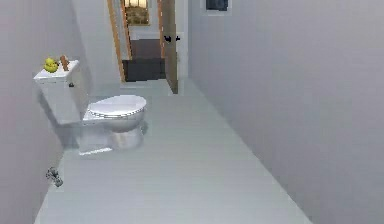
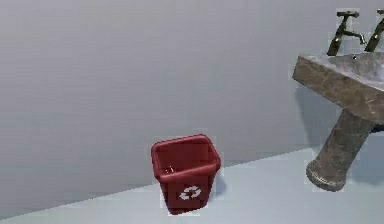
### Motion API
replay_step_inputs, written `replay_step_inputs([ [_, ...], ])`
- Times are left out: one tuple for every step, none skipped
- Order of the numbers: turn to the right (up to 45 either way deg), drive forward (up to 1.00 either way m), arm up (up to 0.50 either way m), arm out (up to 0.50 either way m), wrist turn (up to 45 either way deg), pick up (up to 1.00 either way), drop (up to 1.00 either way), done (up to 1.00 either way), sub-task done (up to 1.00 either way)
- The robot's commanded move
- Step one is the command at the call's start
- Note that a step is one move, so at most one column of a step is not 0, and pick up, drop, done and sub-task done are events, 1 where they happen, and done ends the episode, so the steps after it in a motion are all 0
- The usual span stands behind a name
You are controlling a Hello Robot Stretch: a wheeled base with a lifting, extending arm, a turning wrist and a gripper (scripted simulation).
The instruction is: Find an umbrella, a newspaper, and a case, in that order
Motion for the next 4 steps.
replay_step_inputs([
  [6.0, 0.00, 0.00, 0.00, 0.0, 0.00, 0.00, 0.00, 0.00],
  [0.0, 1.00, 0.00, 0.00, 0.0, 0.00, 0.00, 0.00, 0.00],
  [0.0, 0.95, 0.00, 0.00, 0.0, 0.00, 0.00, 0.00, 0.00],
  [-15.0, 0.00, 0.00, 0.00, 0.0, 0.00, 0.00, 0.00, 0.00],
])
